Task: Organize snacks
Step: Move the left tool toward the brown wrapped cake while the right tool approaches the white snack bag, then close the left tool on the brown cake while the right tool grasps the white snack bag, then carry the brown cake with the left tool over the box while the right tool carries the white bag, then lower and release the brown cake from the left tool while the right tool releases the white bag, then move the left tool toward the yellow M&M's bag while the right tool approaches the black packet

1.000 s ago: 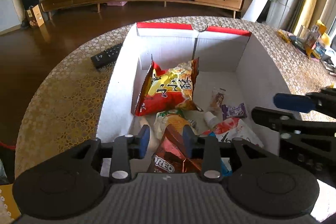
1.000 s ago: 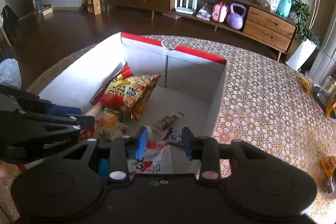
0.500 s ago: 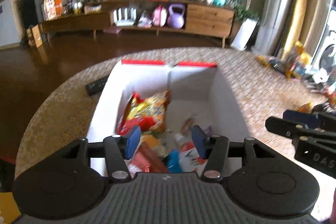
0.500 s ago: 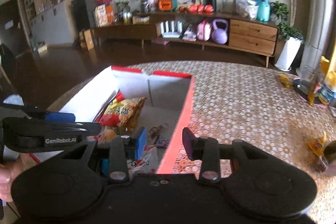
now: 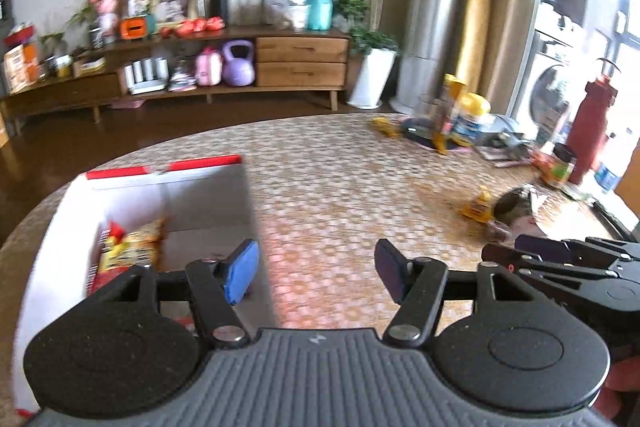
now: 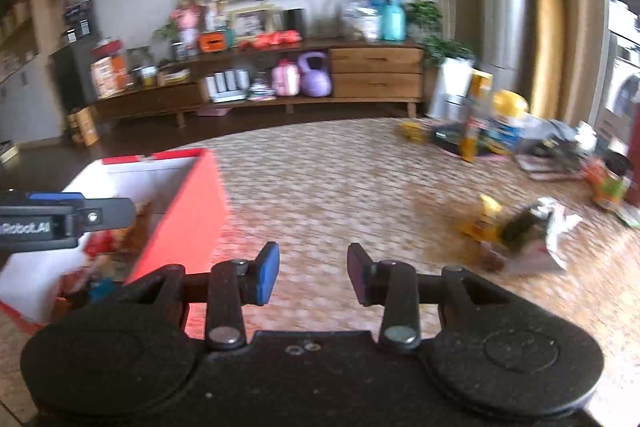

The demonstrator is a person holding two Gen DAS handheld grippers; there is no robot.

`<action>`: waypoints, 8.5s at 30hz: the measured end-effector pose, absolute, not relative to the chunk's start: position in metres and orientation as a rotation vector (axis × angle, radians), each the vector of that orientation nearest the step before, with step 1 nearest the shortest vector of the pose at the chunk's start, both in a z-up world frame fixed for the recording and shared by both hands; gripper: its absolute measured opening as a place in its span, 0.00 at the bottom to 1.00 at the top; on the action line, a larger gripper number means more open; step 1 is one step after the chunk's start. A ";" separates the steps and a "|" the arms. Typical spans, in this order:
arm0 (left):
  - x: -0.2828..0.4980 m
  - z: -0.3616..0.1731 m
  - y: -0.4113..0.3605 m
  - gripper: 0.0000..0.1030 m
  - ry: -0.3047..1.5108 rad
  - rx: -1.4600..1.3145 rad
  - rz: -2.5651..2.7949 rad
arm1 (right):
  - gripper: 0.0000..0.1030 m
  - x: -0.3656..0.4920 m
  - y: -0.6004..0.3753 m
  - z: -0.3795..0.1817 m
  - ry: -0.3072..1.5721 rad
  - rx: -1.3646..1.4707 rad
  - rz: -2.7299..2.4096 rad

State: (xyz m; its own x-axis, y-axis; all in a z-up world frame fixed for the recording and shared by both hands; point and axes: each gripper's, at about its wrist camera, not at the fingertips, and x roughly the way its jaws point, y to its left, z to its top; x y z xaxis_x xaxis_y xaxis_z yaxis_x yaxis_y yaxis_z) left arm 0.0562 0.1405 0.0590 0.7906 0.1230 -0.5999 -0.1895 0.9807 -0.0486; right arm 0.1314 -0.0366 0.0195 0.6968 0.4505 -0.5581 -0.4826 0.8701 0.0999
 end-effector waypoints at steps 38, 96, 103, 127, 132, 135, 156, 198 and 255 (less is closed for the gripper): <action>0.215 -0.044 -0.023 0.83 0.636 0.038 -0.134 | 0.41 0.217 -0.188 -0.032 0.657 0.063 0.146; 0.111 -0.022 0.008 0.29 0.663 0.009 -0.115 | 0.13 0.181 -0.178 -0.040 0.723 0.189 0.253; 0.073 -0.004 0.038 0.29 0.622 -0.019 -0.061 | 0.13 0.148 -0.151 -0.023 0.688 0.154 0.330; -0.005 0.047 0.127 0.29 0.494 -0.111 0.137 | 0.12 0.085 -0.047 0.026 0.587 -0.020 0.626; -0.011 0.059 0.164 0.29 0.463 -0.130 0.230 | 0.12 0.077 -0.008 0.041 0.547 -0.070 0.729; -0.011 0.062 0.188 0.29 0.458 -0.134 0.288 | 0.12 0.076 0.018 0.050 0.529 -0.094 0.789; 0.025 0.032 0.276 0.29 0.617 -0.144 0.432 | 0.11 0.107 0.138 0.038 0.631 -0.226 0.949; 0.038 0.016 0.279 0.66 0.753 -0.240 0.440 | 0.23 0.119 0.086 0.045 0.618 -0.141 0.822; 0.135 -0.003 0.020 0.73 0.575 0.023 -0.060 | 0.31 0.154 -0.168 -0.041 0.614 0.087 0.282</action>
State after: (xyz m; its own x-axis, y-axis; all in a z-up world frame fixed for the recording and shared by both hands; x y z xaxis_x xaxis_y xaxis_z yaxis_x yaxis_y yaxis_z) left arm 0.1348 0.0203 -0.0035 0.8374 -0.0503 -0.5442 0.0634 0.9980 0.0052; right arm 0.1543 -0.1678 -0.0409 0.7801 0.2864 -0.5562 -0.2351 0.9581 0.1637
